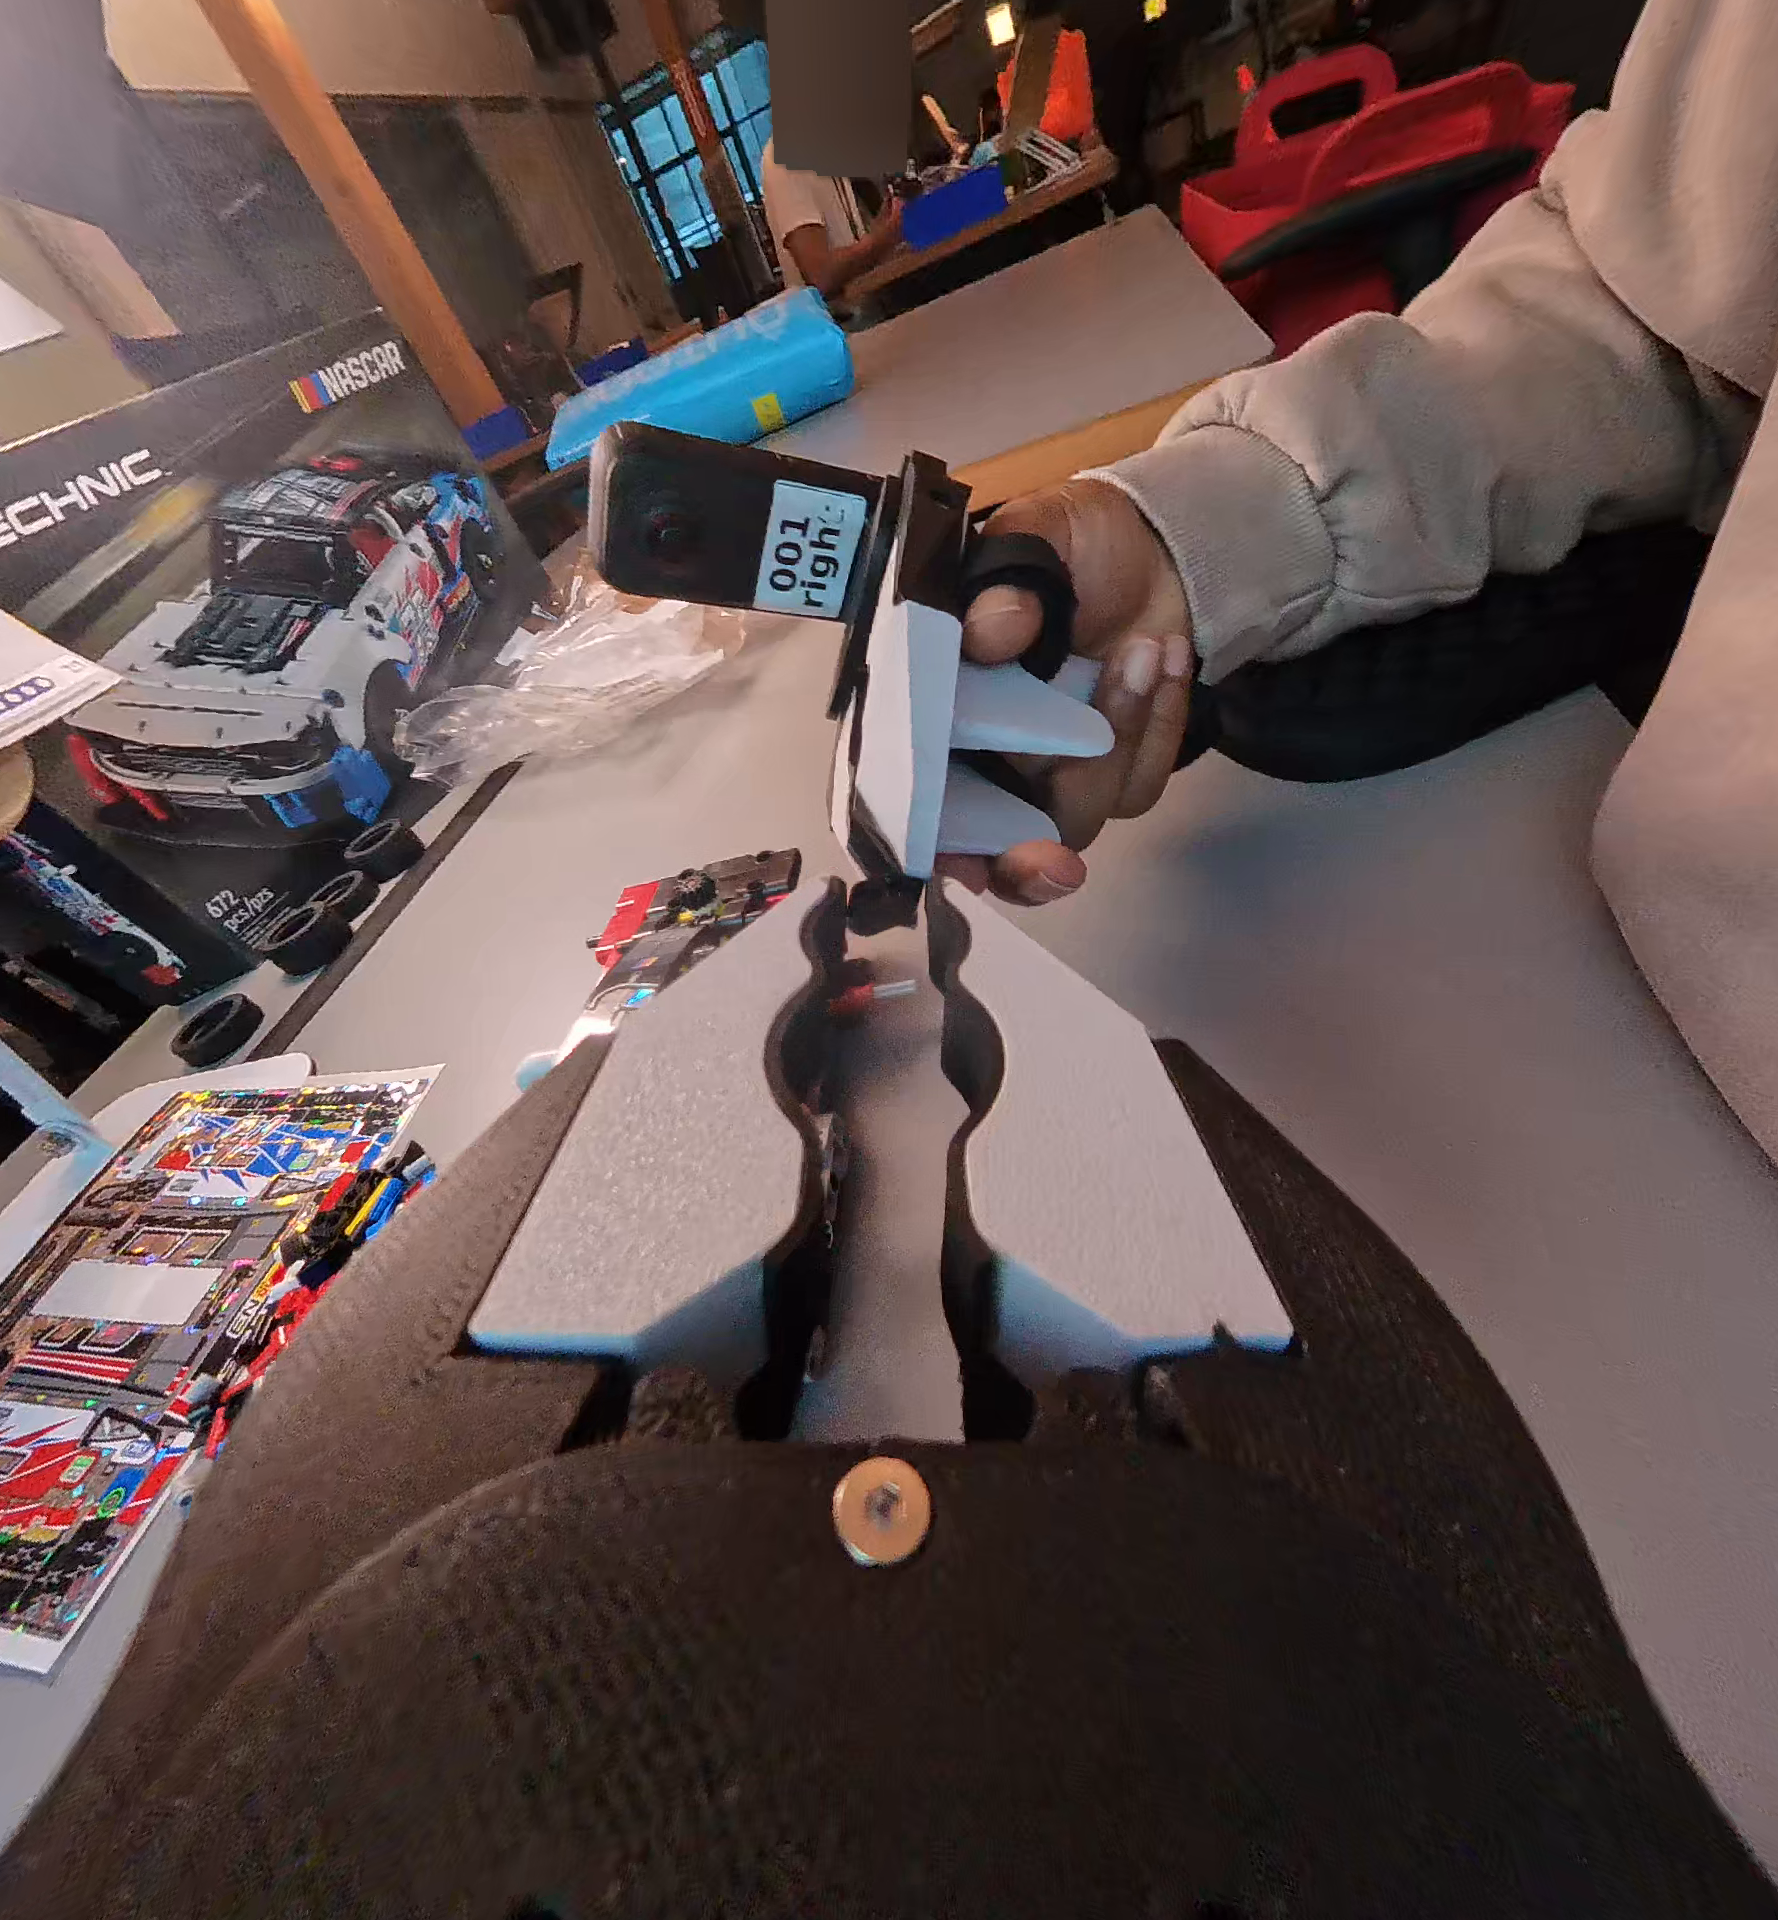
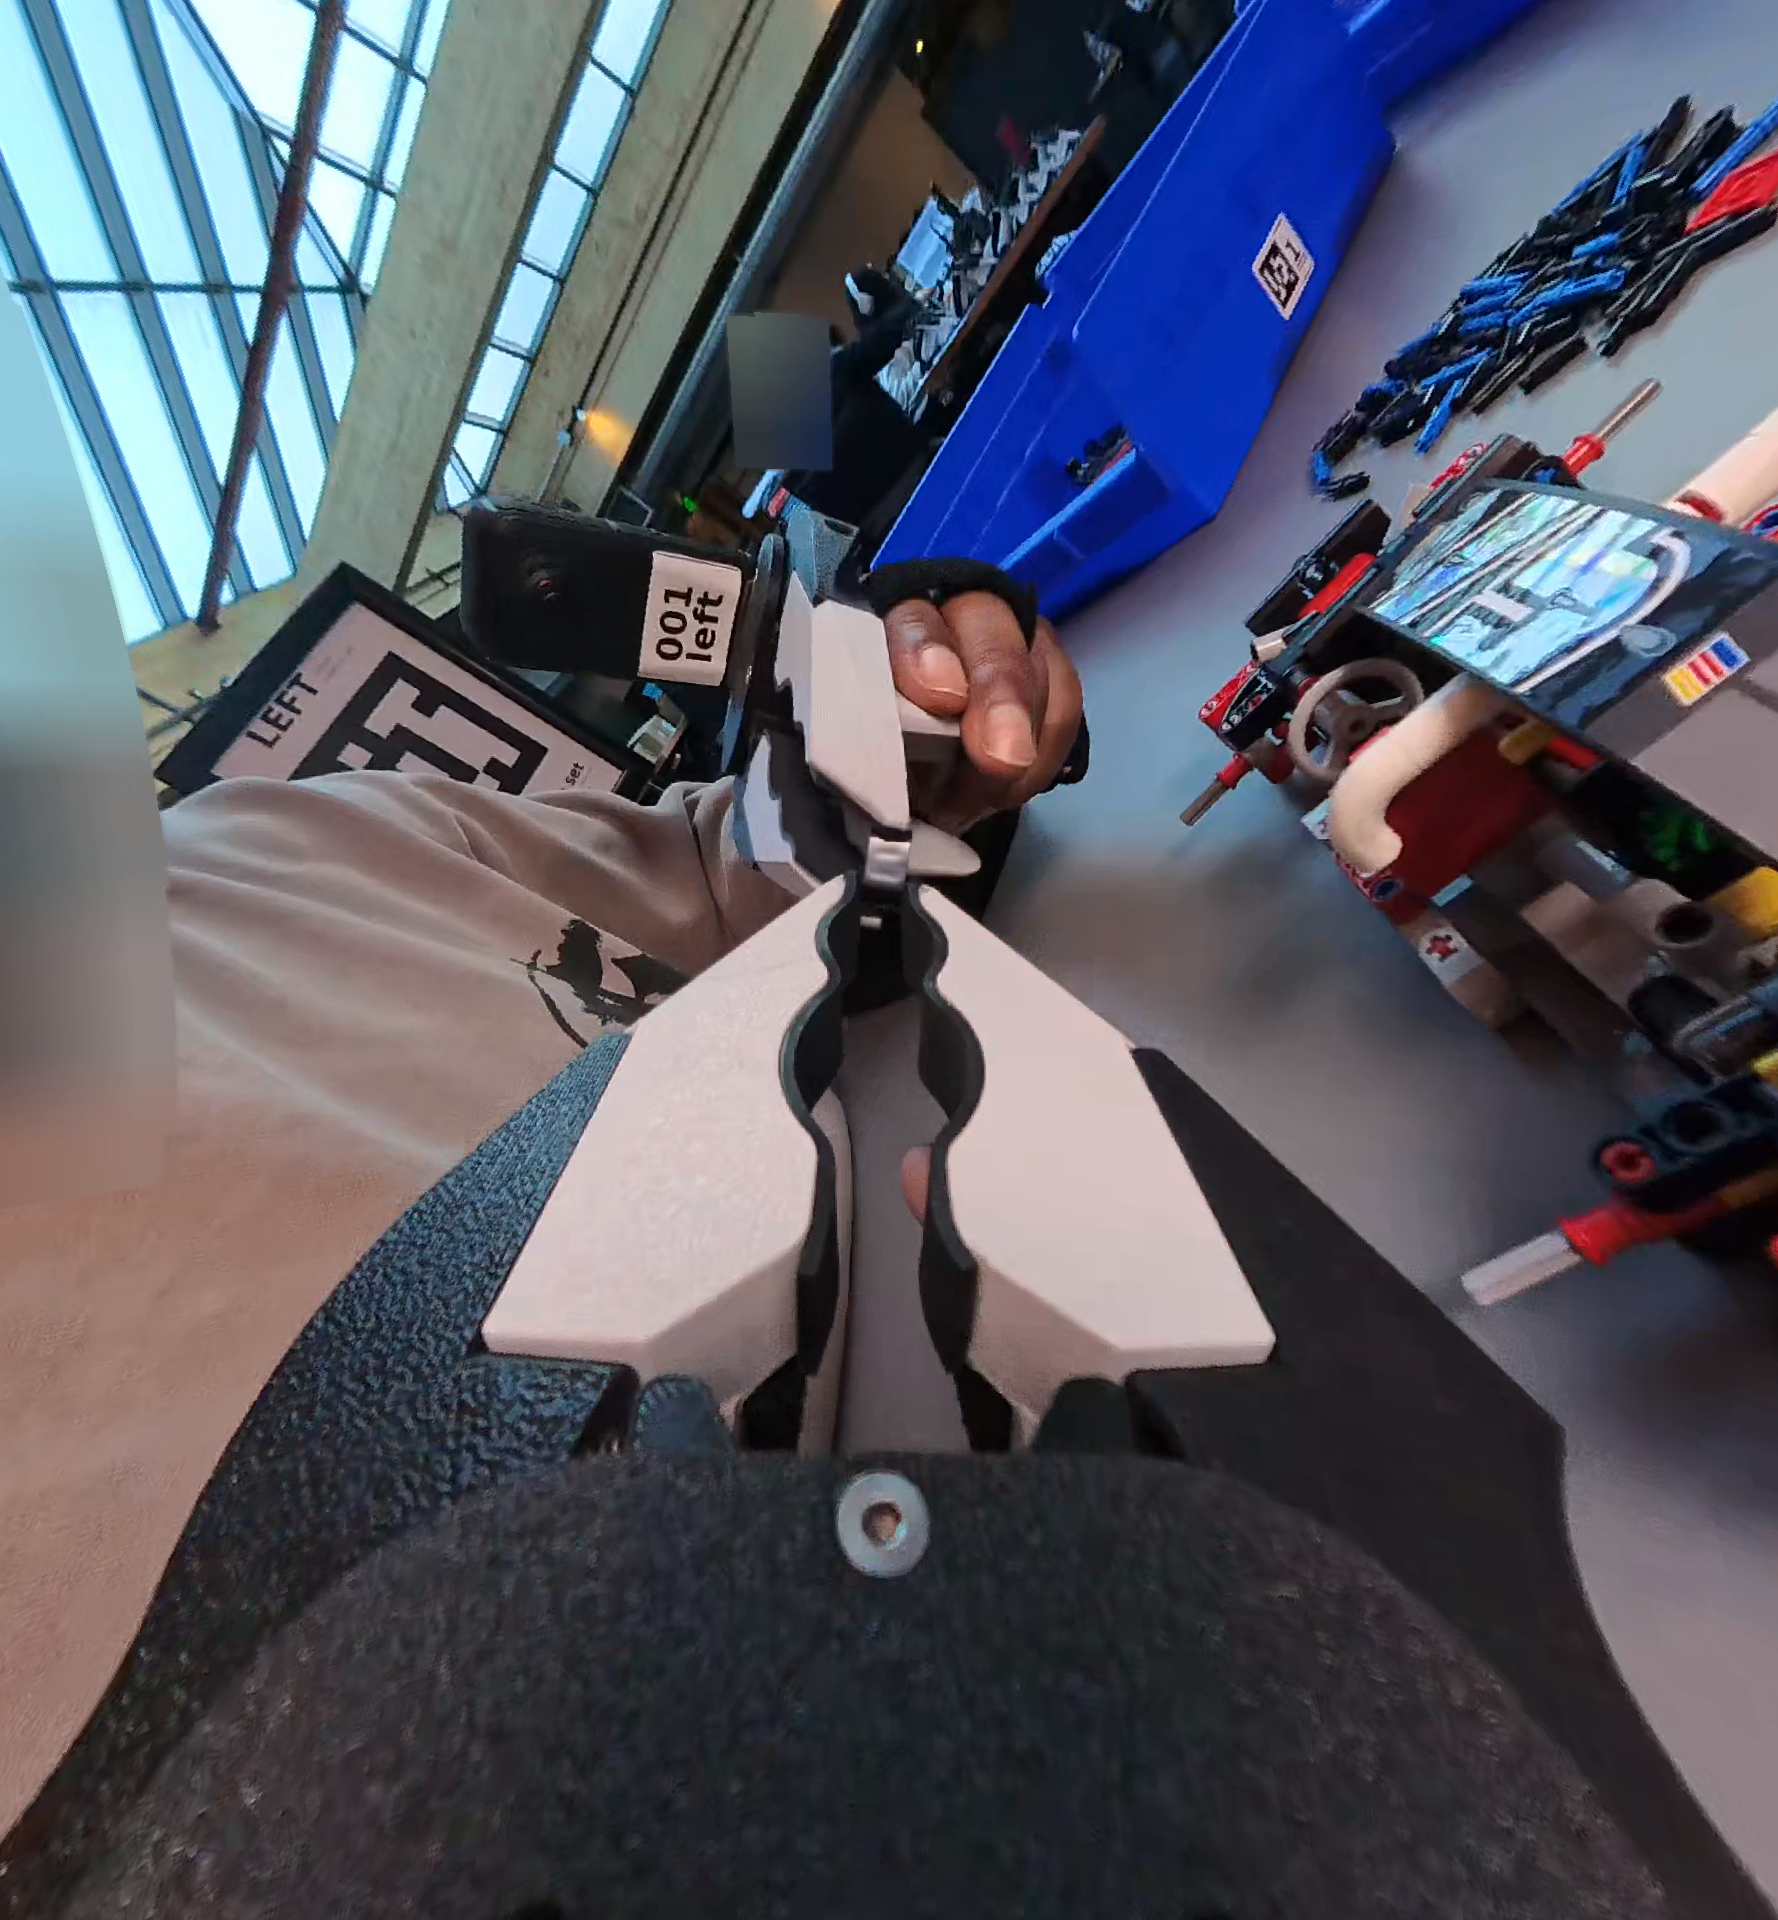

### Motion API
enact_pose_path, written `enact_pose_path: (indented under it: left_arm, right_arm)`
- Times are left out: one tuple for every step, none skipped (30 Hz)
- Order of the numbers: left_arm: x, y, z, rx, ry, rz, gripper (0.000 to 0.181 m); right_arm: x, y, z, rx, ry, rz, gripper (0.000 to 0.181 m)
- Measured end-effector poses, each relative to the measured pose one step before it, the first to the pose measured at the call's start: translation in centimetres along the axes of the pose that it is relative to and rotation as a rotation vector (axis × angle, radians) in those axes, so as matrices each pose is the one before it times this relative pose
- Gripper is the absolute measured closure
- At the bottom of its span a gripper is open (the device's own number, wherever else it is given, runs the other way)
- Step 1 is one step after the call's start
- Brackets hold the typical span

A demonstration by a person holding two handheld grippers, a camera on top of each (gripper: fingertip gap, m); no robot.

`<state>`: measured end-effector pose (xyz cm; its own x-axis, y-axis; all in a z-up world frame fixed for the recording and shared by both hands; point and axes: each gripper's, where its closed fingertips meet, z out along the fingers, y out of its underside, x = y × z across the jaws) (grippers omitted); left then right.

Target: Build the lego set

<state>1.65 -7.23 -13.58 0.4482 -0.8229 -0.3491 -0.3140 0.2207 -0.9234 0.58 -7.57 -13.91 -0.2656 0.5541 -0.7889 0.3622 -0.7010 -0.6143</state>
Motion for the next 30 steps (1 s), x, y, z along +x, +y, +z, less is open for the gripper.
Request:
enact_pose_path:
  left_arm:
    - [0.15,-0.025,-0.042,-0.003,0.0063,0.0091,0.17]
    - [0.076,-0.076,-0.009,-0.0011,0.002,0.0068,0.17]
    - [0.003,-0.027,0.057,-0.0022,-0.0053,0.0089,0.171]
    - [0.007,0.046,0.09,-0.0065,-0.0072,0.0143,0.171]
    - [-0.011,0.079,0.087,-0.0099,-0.009,0.0186,0.172]
    - [-0.104,0.062,0.062,-0.0087,-0.0151,0.019,0.173]
    - [-0.197,0.02,0.014,-0.0051,-0.0221,0.0215,0.174]
    - [-0.25,-0.003,0.006,-0.0034,-0.0288,0.0263,0.175]
    - [-0.282,-0.018,0.032,-0.0044,-0.0351,0.0322,0.176]
    - [-0.249,-0.006,0.056,-0.0063,-0.036,0.0344,0.176]
    - [-0.188,-0.036,0.05,-0.0031,-0.0312,0.0272,0.176]
    - [-0.124,-0.052,0.03,0.0003,-0.0215,0.0133,0.176]
    - [-0.121,-0.03,0.008,0.001,-0.0123,-0.0015,0.176]
    - [-0.152,-0.052,-0.03,0.0047,-0.0073,-0.0063,0.176]
    - [-0.12,-0.089,-0.057,0.0069,-0.0033,-0.0034,0.176]
    - [-0.092,-0.077,-0.022,0.0042,-0.0045,0.0013,0.176]
    - [-0.039,-0.064,-0.001,0.0017,-0.0045,0.005,0.176]
    - [-0.024,-0.014,0.011,-0.0027,-0.0053,0.005,0.176]
    - [0.011,-0.015,0.029,-0.0021,-0.0035,0.0018,0.176]
    - [0.084,-0.005,0.017,-0.0006,0.0026,-0.0046,0.176]
    - [0.177,-0.022,0.012,0.0036,0.014,-0.0154,0.176]
    - [0.274,-0.084,-0.011,0.0095,0.0283,-0.0368,0.176]
    - [0.329,-0.172,-0.025,0.0167,0.0413,-0.0673,0.175]
    - [0.396,-0.272,-0.021,0.0239,0.0556,-0.0958,0.173]
    - [0.485,-0.288,0.009,0.024,0.0672,-0.1024,0.169]
    - [0.348,-0.23,0.03,0.0177,0.0586,-0.0881,0.166]
    - [0.166,-0.173,0.052,0.0103,0.0389,-0.0584,0.167]
    - [0.025,-0.066,0.1,-0.0006,0.0217,-0.0315,0.17]
    - [0.125,0.03,0.145,-0.0119,0.0236,-0.0174,0.169]
    - [0.206,-0.042,0.141,-0.0093,0.0232,-0.0096,0.17]
  right_arm:
    - [-0.182,0.118,-0.112,-0.0105,-0.0083,0.0001,0.178]
    - [-0.184,0.091,-0.105,-0.0083,-0.007,-0.0029,0.178]
    - [-0.075,0.004,-0.103,-0.002,0.0005,-0.0035,0.177]
    - [0.045,0.014,-0.073,-0.0021,0.0058,-0.002,0.177]
    - [0.075,0.023,-0.08,-0.0035,0.0067,-0.0033,0.177]
    - [0.056,-0.083,-0.094,0.0042,0.0063,-0.0065,0.177]
    - [0.031,-0.215,-0.106,0.0123,0.0059,-0.0069,0.177]
    - [0.014,-0.303,-0.117,0.0174,0.0065,-0.0106,0.177]
    - [0.019,-0.336,-0.085,0.0185,0.0128,-0.0238,0.177]
    - [0.056,-0.261,-0.025,0.0126,0.0231,-0.0424,0.177]
    - [0.014,-0.193,0.002,0.009,0.0255,-0.0513,0.177]
    - [-0.035,-0.146,0.016,0.0053,0.0217,-0.0475,0.176]
    - [-0.085,-0.126,0.041,0.0055,0.0175,-0.0417,0.173]
    - [-0.104,-0.159,0.046,0.0113,0.0133,-0.0339,0.172]
    - [-0.058,-0.115,0.05,0.0091,0.0118,-0.0224,0.172]
    - [0.018,-0.126,0.039,0.008,0.0129,-0.0148,0.173]
    - [0.067,-0.118,-0.004,0.0082,0.0129,-0.0137,0.176]
    - [0.007,-0.025,-0.012,0.0022,0.0073,-0.0167,0.176]
    - [0.004,-0.003,-0.023,-0.0006,0.008,-0.0173,0.176]
    - [-0.015,0.054,-0.028,-0.0054,0.0085,-0.0211,0.176]
    - [-0.087,0.109,-0.056,-0.0124,0.0058,-0.0309,0.176]
    - [-0.172,0.184,-0.104,-0.0197,0.0016,-0.0481,0.176]
    - [-0.202,0.205,-0.153,-0.0226,0.0007,-0.0612,0.176]
    - [-0.213,0.201,-0.186,-0.0225,0.0003,-0.0678,0.176]
    - [-0.345,0.281,-0.183,-0.0252,-0.0086,-0.0731,0.176]
    - [-0.372,0.203,-0.207,-0.0157,-0.0099,-0.0685,0.176]
    - [-0.36,0.087,-0.196,-0.0059,-0.0122,-0.0475,0.176]
    - [-0.323,0.041,-0.163,-0.0014,-0.0156,-0.0206,0.176]
    - [-0.131,-0.035,-0.154,0.0048,-0.0066,-0.0037,0.176]
    - [-0.133,0.039,-0.144,0.002,-0.0072,-0.0046,0.176]
